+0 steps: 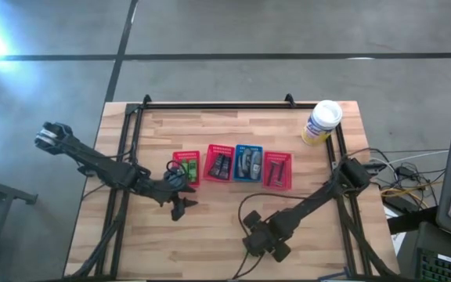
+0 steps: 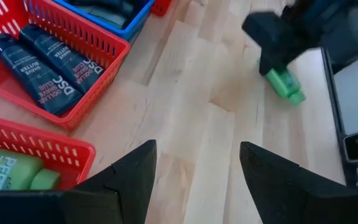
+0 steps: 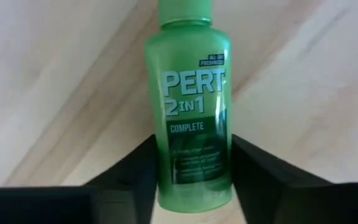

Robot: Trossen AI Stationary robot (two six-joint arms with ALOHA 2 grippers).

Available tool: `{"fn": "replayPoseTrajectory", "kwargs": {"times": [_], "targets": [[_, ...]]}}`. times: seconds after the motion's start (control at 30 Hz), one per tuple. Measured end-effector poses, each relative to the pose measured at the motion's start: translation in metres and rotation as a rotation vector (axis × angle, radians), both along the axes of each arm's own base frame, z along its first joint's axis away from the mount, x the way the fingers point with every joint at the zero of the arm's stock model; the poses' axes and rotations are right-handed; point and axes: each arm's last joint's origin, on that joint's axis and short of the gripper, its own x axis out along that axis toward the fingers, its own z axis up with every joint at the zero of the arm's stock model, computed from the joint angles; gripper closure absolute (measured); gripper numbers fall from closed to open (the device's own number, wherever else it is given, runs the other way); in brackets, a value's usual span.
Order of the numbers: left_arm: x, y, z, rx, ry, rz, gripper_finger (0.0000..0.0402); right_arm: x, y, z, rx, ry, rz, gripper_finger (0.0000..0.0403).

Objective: Pick & Place Travel size toiletries

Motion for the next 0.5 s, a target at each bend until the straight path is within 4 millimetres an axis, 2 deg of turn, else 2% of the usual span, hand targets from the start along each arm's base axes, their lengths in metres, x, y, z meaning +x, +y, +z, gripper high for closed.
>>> {"fn": "replayPoseTrajectory", "kwargs": {"times": [0.1,0.27,0.37,0.5], "targets": [[-0.001,-0.003,0.001,0.054,-0.001,-0.067,0.0165,0.004,-0.008,0.015,-0.003,0.026,-0.075,0.0285],[-0.002,-0.016,0.015,0.259,-0.059,-0.269,0.0165,0.016,-0.033,0.050,0.079,0.011,-0.281,0.0288],[-0.003,-0.025,0.026,0.448,-0.118,-0.364,0.0165,0.029,-0.063,0.080,0.226,-0.011,-0.484,0.0278],[-0.001,-0.030,0.038,0.665,-0.154,-0.409,0.0165,0.049,-0.108,0.097,0.428,0.005,-0.749,0.0265]]}}
